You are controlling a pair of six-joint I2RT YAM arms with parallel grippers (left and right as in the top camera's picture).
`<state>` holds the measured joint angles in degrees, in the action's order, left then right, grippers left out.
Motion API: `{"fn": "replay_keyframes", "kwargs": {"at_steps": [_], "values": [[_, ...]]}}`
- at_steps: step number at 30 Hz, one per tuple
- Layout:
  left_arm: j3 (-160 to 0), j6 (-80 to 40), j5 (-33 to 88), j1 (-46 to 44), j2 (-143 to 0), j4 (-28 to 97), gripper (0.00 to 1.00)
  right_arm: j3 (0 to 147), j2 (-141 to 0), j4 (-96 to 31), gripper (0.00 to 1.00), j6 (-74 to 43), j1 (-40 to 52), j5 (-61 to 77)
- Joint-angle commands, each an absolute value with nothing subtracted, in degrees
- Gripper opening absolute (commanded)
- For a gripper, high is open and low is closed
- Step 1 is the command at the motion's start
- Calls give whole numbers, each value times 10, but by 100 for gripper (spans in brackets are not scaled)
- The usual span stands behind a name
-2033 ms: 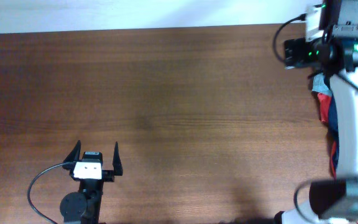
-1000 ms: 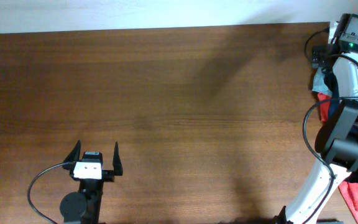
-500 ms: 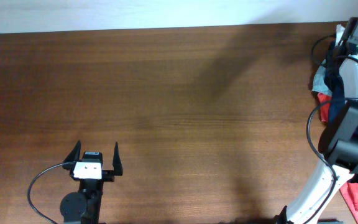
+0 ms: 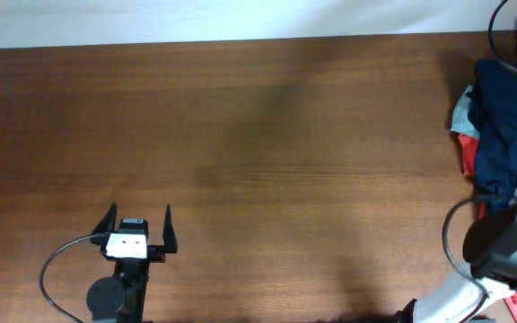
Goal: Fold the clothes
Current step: 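Reach the right gripper to the clothes pile at the right edge, then grasp the dark navy garment in the pile with the right gripper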
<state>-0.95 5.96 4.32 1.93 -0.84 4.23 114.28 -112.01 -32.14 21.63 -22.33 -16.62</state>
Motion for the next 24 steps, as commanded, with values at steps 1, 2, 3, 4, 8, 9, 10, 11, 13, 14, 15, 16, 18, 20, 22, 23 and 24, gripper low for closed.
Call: {"fn": "replay_keyframes", "kwargs": {"at_steps": [1,2,3,4,8,9,10,11,13,14,15,16,18,20,22,23,24], "values": [[-5,60,47,17,-3,41,99,1131,-1203,-307,95,216,-225,-137],[-5,60,47,17,-3,41,99,1131,-1222,-296,97,216,-225,-137],[-5,60,47,17,-3,41,99,1131,-1243,-287,99,216,-225,-137],[-5,60,47,17,-3,41,99,1131,-1263,-280,99,216,-225,-137],[-5,60,47,17,-3,41,99,1131,-1337,-258,99,219,-226,-137],[-5,60,47,17,-3,41,99,1131,-1347,-255,99,223,-226,-138],[-5,60,47,17,-3,41,99,1131,-1357,-251,99,223,-226,-140],[-5,60,47,17,-3,41,99,1131,-1365,-248,99,223,-226,-143],[-5,60,47,17,-3,41,99,1131,-1369,-244,87,223,-226,-150],[-5,60,47,17,-3,41,99,1131,-1369,-238,75,223,-226,-164],[-5,60,47,17,-3,41,99,1132,-1366,-233,56,223,-226,-180],[-5,60,47,17,-3,41,99,1135,-1362,-229,42,223,-225,-204],[-5,60,47,17,-3,41,99,1144,-1352,-227,16,223,-222,-253],[-5,60,47,17,-3,41,99,1156,-1334,-227,4,222,-220,-300],[-5,60,47,17,-3,41,99,1165,-1310,-233,4,222,-220,-307],[-5,60,47,17,-3,41,99,1168,-1297,-237,5,220,-220,-307],[-5,60,47,17,-3,41,99,1170,-1282,-240,17,220,-220,-307]]}}
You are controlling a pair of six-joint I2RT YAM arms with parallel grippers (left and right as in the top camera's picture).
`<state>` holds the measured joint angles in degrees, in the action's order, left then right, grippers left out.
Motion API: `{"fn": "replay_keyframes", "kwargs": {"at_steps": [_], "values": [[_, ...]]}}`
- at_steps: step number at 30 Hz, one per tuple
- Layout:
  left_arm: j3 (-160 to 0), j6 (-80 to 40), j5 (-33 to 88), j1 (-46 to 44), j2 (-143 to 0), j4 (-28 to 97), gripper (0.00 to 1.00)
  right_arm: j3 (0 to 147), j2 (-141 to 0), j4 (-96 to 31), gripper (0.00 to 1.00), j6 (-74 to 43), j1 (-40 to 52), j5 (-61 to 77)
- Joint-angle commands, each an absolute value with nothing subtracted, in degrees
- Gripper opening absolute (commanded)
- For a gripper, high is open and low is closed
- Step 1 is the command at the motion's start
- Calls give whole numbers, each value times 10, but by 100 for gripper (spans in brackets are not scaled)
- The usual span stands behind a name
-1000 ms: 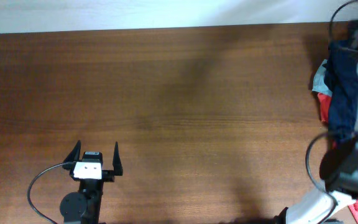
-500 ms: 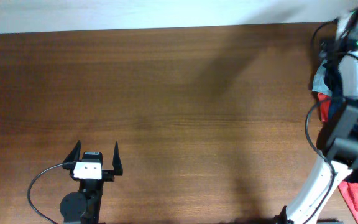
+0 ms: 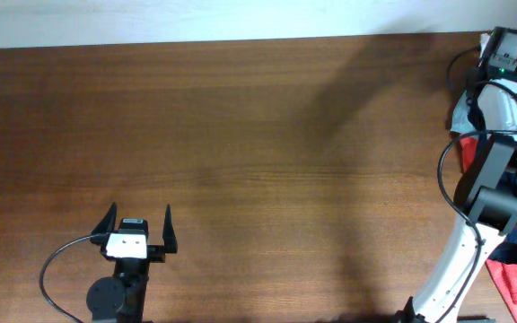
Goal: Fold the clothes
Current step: 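Grasp the dark navy garment in the pile with the right gripper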
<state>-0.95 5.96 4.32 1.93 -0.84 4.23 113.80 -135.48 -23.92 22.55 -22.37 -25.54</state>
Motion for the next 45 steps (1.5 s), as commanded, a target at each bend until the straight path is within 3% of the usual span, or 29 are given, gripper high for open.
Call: {"fn": "replay_keyframes", "kwargs": {"at_steps": [1,4,7,8,17,20,26,29,31,39,41,45], "values": [[-5,60,47,17,-3,41,99,1170,-1265,-243,33,220,-218,-307],[-5,60,47,17,-3,41,99,1170,-1223,-250,33,220,-214,-307],[-5,60,47,17,-3,41,99,1170,-1183,-272,16,220,-209,-304],[-5,60,47,17,-3,41,99,1170,-1172,-281,4,220,-206,-303],[-5,60,47,17,-3,41,99,1170,-1083,-365,5,195,-187,-249],[-5,60,47,17,-3,41,99,1166,-1088,-387,16,192,-193,-224],[-5,60,47,17,-3,41,99,1138,-1131,-383,27,192,-210,-173],[-5,60,47,17,-3,41,99,1138,-1178,-361,45,192,-217,-173],[-5,60,47,17,-3,41,99,1138,-1209,-349,73,192,-222,-172],[-5,60,47,17,-3,41,99,1138,-1330,-323,73,192,-226,-171],[-5,60,47,17,-3,41,99,1138,-1339,-321,66,192,-226,-172],[-5,60,47,17,-3,41,99,1143,-1330,-314,13,192,-226,-213]]}}
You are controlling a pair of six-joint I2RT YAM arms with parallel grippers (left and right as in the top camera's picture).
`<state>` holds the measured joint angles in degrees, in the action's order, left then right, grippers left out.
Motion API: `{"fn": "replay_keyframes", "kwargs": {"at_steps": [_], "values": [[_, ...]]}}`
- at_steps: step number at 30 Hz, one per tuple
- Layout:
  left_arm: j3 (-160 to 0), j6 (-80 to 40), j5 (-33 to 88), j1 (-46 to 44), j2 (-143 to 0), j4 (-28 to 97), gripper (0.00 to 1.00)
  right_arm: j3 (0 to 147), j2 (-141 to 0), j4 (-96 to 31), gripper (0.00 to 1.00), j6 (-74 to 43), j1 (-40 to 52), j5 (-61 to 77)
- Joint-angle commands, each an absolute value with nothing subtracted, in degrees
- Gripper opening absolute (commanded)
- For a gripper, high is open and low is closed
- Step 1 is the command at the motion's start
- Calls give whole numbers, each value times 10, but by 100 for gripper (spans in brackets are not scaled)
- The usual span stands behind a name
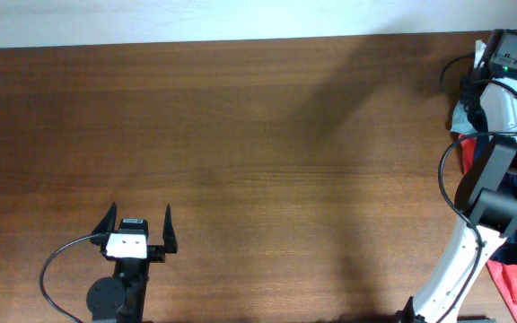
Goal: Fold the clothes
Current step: 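Grasp the dark navy garment in the pile with the right gripper, then lift the navy garment and drag it left to table center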
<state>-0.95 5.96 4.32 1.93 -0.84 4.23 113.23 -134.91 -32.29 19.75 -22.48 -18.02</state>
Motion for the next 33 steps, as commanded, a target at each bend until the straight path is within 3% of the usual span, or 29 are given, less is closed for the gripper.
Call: {"fn": "replay_keyframes", "kwargs": {"at_steps": [1,19,26,33], "values": [[-5,60,47,17,-3,41,99,1146,-1324,-314,4,192,-226,-229],[-5,60,47,17,-3,41,99,1166,-983,-421,4,193,-149,-200],[-5,60,47,17,-3,41,99,1166,-868,-479,4,190,-57,-26],[-5,60,47,17,-3,41,99,1166,-864,-513,4,190,75,178]]}}
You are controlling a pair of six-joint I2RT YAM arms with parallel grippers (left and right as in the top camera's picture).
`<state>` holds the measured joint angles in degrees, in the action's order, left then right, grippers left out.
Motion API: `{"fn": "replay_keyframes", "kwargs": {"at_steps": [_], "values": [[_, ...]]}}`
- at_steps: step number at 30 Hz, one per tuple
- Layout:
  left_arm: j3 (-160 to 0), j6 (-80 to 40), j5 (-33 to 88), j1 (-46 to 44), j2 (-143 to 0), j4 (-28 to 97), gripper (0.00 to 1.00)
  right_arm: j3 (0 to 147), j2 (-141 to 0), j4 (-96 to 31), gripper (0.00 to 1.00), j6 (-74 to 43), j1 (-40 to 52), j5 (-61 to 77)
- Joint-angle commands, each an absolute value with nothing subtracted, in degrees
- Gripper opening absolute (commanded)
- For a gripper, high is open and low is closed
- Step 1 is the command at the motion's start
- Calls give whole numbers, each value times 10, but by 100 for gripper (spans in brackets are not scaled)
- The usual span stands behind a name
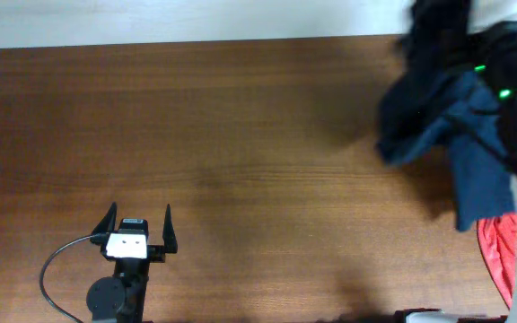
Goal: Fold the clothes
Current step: 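Lift the navy garment and drag it left to table center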
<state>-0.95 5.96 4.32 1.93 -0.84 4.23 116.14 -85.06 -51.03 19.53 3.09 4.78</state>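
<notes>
A dark navy garment [456,135] hangs blurred and large over the right part of the table, lifted close to the overhead camera. It dangles from my right arm [508,90], whose fingers are hidden in the cloth, so the grip is seen only by the garment hanging from it. A red cloth [501,256] lies at the right edge below it. My left gripper [139,229] rests open near the front left, with nothing between its fingers.
The brown wooden table [240,135] stretches across the view, with a white wall strip along its far edge. The left arm's black cable loops at the front left.
My right arm was reaching down at the far right corner. Now it is raised high, with the navy garment hanging from it further left over the table. The left arm has not moved.
At first a pile with the navy garment on top lay at the right edge, my right arm low at the front right. Then the arm reached over the pile's far end and stayed there. Now the navy garment hangs lifted above the table.
</notes>
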Motion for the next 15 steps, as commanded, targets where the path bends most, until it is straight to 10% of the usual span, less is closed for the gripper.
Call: {"fn": "replay_keyframes", "kwargs": {"at_steps": [1,15], "values": [[-5,60,47,17,-3,41,99,1166,-870,-519,4,190,95,196],[-5,60,47,17,-3,41,99,1165,-954,-655,4,190,250,208]]}}
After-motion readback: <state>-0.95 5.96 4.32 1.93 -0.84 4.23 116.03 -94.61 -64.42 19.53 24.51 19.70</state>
